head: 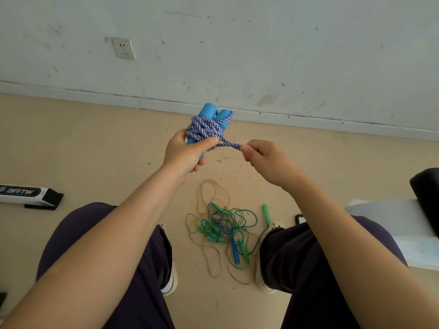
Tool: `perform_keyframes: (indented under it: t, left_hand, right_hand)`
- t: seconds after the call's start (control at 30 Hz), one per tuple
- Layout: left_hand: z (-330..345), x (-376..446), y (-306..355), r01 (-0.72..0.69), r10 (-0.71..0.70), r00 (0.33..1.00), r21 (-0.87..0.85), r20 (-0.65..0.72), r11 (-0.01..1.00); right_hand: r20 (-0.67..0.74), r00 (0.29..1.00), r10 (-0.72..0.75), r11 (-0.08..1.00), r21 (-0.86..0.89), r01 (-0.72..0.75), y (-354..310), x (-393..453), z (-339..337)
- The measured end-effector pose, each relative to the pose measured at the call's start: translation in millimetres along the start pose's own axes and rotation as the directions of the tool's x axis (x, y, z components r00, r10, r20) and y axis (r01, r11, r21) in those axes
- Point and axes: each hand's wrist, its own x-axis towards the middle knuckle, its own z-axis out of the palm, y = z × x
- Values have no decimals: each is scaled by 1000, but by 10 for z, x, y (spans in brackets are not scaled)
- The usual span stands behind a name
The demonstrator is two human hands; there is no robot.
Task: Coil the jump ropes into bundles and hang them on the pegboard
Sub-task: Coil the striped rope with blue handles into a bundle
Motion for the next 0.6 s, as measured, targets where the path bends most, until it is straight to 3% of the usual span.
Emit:
perform_keyframes:
  t: [0.27,0.4,0.5,0.6]
  left_hand:
    - [51,-43,-68,-50,41,994,85,104,995]
    - [46,-15,-96,26,-55,989,200,137,979]
    - [2,-15,-101,59,-216,927,448,307,892]
    - [-7,-60,-69,-34,-312,812,575,492,818]
  right_hand:
    - [-84,995,-58,998,5,58,38,-30,-167]
    - [-73,990,-123,985,-128,113,42,-38,-121]
    - [-50,979,-196,961,-209,182,58,-49,-132]
    - [-24,968,-248,951,-198,239,66,-46,-153]
